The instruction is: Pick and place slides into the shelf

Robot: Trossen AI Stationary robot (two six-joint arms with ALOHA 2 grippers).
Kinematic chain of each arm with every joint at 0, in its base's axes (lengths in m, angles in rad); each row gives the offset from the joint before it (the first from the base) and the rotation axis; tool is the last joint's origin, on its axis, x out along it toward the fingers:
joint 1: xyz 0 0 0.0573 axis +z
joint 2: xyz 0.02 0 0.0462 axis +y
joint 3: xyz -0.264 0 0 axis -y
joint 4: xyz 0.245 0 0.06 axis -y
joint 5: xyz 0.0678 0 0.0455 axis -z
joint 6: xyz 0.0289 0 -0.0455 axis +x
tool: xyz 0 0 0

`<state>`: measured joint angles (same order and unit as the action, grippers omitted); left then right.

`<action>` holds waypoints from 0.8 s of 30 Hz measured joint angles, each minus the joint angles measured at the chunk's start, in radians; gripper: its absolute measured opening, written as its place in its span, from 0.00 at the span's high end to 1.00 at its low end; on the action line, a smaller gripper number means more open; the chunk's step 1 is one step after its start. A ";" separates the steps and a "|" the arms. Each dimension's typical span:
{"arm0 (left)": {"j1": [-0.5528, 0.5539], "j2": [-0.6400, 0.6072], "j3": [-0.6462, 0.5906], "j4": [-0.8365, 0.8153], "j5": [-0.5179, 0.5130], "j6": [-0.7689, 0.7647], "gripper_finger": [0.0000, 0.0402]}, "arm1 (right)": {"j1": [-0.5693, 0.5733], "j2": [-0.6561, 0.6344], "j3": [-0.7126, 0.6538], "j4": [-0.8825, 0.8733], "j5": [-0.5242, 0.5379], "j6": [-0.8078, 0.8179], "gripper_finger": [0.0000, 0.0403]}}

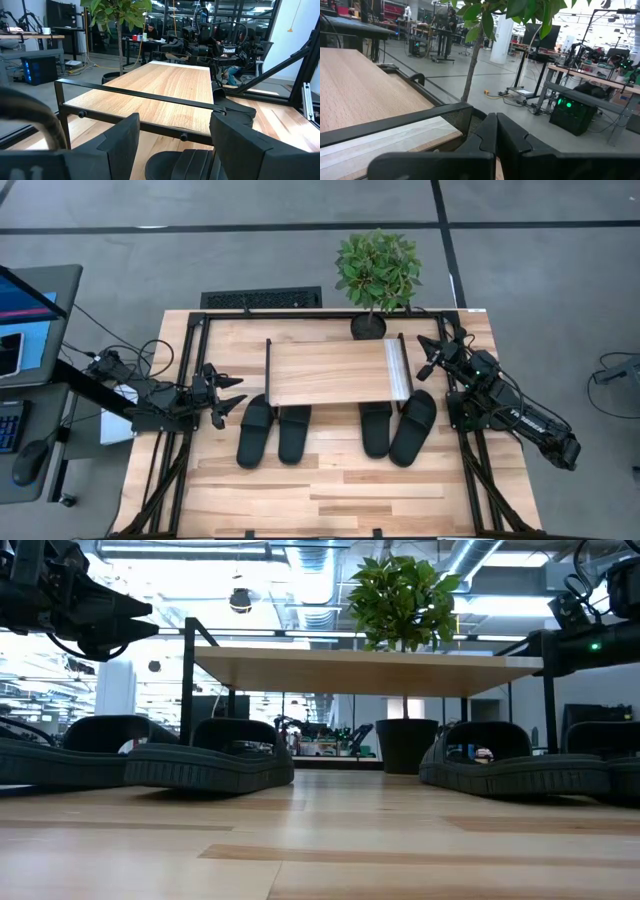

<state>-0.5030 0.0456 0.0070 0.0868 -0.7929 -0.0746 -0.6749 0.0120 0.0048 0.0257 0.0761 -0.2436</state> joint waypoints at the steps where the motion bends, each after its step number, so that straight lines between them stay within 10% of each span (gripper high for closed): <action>1: 0.000 0.000 0.000 0.000 0.000 0.000 0.43 | 0.000 0.000 0.000 0.000 0.000 0.000 1.00; 24: 0.000 0.000 0.000 -0.001 -0.015 0.000 0.43 | 0.000 0.000 0.000 0.000 0.000 0.000 1.00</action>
<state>-0.5028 0.0457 0.0068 0.0860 -0.8078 -0.0750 -0.6750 0.0122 0.0046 0.0257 0.0761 -0.2436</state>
